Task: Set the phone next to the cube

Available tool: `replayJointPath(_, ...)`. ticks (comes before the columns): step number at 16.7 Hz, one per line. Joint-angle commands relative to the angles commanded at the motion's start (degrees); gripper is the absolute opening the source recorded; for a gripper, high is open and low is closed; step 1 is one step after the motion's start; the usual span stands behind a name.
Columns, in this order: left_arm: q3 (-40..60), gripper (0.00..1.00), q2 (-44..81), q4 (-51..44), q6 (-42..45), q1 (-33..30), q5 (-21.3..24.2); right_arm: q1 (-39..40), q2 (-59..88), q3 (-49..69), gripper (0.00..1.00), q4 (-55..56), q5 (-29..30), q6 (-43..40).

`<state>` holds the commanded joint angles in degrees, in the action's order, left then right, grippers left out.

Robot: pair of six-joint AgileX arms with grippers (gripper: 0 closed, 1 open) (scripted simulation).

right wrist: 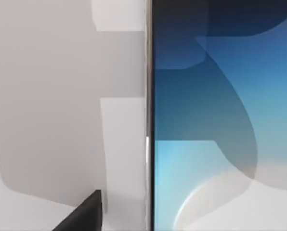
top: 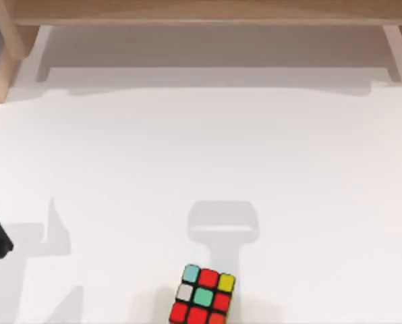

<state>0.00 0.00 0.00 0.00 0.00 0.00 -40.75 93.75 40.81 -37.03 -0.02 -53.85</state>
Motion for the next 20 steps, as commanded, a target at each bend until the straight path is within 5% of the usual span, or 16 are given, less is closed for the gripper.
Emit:
replayJointPath(4, 0.0, 1.00, 0.0, 0.0, 0.0, 0.0, 0.0, 0.0, 0.2, -0.1, 1.00, 0.3, 0.0, 0.0)
replayJointPath(17, 0.0, 1.00, 0.0, 0.0, 0.0, 0.0, 0.0, 0.0, 0.2, -0.1, 0.02, 0.3, 0.0, 0.0)
replayJointPath(20, 0.0, 1.00, 0.0, 0.0, 0.0, 0.0, 0.0, 0.0, 0.2, -0.1, 0.00, 0.3, 0.0, 0.0)
